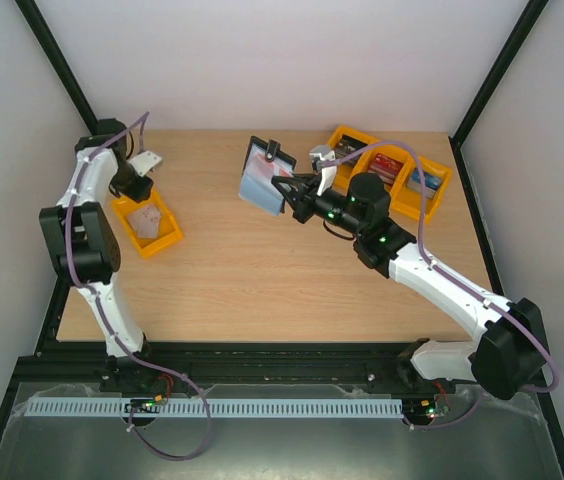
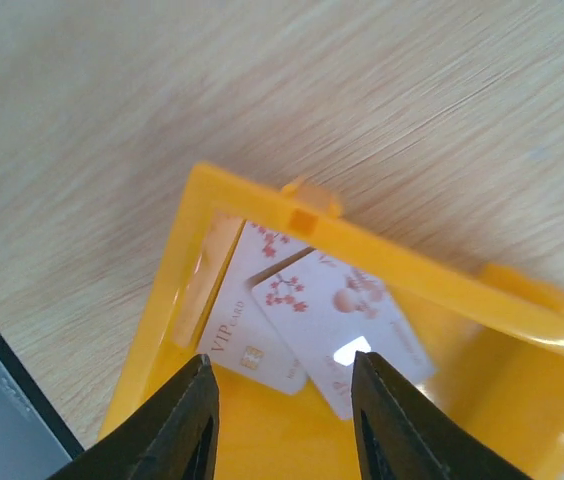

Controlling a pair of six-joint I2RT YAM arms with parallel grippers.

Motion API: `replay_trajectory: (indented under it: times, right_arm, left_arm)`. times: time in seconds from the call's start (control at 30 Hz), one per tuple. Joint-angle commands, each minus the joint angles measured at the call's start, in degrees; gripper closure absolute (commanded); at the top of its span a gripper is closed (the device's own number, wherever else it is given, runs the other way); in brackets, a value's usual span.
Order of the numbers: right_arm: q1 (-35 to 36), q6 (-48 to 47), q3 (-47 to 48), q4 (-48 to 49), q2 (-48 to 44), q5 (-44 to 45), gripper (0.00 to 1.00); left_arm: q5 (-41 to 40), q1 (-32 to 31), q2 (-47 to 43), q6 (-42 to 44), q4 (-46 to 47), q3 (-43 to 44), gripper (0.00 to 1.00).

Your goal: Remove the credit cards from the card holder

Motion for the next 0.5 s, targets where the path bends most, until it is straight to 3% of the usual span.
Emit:
replay_trajectory:
  times: [0.0,0.1,0.27,0.37,0.47]
  right_arm:
    - [0.05,-0.54,-0.45,1.25,-1.25,-1.41,0.98]
    - [0.05,-1.05,-0.65,0.96,-1.49,-1.71,0.98]
    - [0.05,-1.29,-0.71,0.73,-1.69,-2.08,0.98]
    - [0.05,-1.46,-0.87,0.43,-1.88,-1.91,0.98]
    - [0.05,-1.47,-0.92,0.35,-2.1,-2.0,0.98]
  left_arm:
    - [8.51,-0.79,-8.08,-3.67,-2.83,-3.4,0.64]
    - [7.0,-1.14,-8.84,-8.2,-2.83,-8.14,0.74]
    - [6.45,-2.16,-12.09,-14.4,2.08,-16.1,0.74]
    - [10.02,-2.23,-12.35,-15.54,2.46,-17.26,0.76]
    - [9.5,-1.7,-10.08,-17.46,3.52,-17.64,0.85]
